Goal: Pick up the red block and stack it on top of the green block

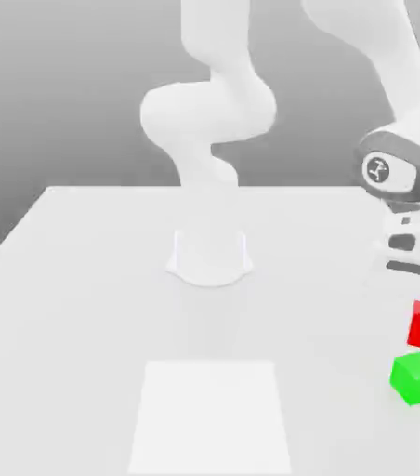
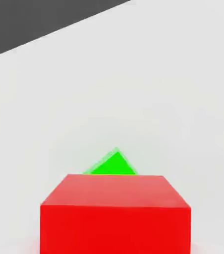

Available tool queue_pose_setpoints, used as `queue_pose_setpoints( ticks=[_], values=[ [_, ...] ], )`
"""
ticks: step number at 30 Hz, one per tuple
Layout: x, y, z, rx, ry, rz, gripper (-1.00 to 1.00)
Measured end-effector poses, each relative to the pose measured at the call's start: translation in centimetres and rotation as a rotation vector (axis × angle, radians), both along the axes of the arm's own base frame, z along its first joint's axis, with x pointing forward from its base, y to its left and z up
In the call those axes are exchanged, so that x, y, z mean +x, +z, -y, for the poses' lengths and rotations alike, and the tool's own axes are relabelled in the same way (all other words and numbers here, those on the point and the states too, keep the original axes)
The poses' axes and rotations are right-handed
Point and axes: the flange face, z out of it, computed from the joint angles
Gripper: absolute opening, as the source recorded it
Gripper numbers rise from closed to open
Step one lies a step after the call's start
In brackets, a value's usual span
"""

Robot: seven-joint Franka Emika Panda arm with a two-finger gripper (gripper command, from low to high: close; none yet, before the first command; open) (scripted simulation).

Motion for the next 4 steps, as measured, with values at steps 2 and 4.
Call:
queue_pose_setpoints(
  ticks=[2, 4],
  values=[
    [-0.16, -1.75, 0.02, -0.001, 0.002, -0.002, 1.0],
    [-0.16, -1.75, 0.02, -0.001, 0.002, -0.002, 1.0]
  ],
)
